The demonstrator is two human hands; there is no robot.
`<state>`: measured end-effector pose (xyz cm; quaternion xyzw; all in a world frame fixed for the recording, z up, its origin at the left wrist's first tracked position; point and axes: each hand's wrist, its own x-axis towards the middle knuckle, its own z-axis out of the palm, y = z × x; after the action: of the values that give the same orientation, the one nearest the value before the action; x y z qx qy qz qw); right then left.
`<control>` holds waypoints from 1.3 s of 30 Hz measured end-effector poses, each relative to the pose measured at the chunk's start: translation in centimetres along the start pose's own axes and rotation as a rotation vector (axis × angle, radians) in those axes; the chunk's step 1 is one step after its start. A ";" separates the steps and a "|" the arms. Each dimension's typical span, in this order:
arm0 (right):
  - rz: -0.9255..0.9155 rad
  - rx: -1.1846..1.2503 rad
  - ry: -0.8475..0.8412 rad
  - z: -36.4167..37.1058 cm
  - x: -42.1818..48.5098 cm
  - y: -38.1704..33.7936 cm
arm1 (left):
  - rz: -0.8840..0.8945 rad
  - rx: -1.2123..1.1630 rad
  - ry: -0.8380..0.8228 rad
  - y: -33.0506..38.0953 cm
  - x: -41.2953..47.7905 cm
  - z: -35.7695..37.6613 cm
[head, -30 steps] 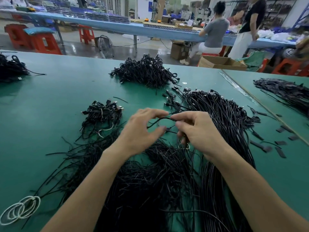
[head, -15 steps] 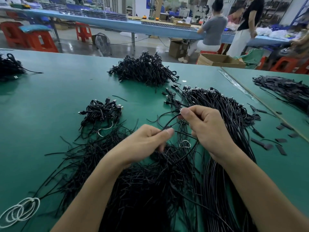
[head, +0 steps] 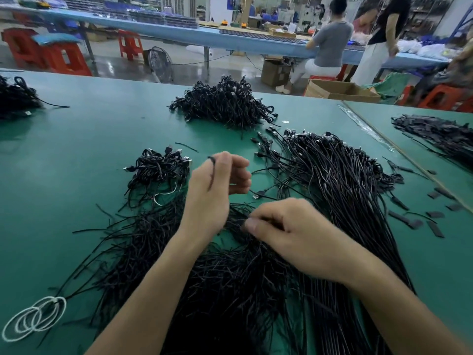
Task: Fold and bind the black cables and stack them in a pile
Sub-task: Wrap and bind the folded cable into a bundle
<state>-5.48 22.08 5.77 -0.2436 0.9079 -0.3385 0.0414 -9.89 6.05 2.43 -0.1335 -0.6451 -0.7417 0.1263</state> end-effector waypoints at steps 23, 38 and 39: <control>0.133 0.258 0.008 0.0 0.7 0.7 | -0.271 -1.003 -0.226 3.8 0.6 -1.8; -0.092 0.227 0.339 -3.1 0.8 0.3 | -0.440 0.033 -0.498 2.1 -1.3 0.6; -0.080 0.272 0.360 -2.9 1.0 0.5 | -0.488 -0.077 -0.539 2.3 -1.2 0.4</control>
<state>-7.21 23.66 7.74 -0.2073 0.8362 -0.4973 -0.1025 -7.96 6.12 4.18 -0.1710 -0.6396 -0.7120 -0.2339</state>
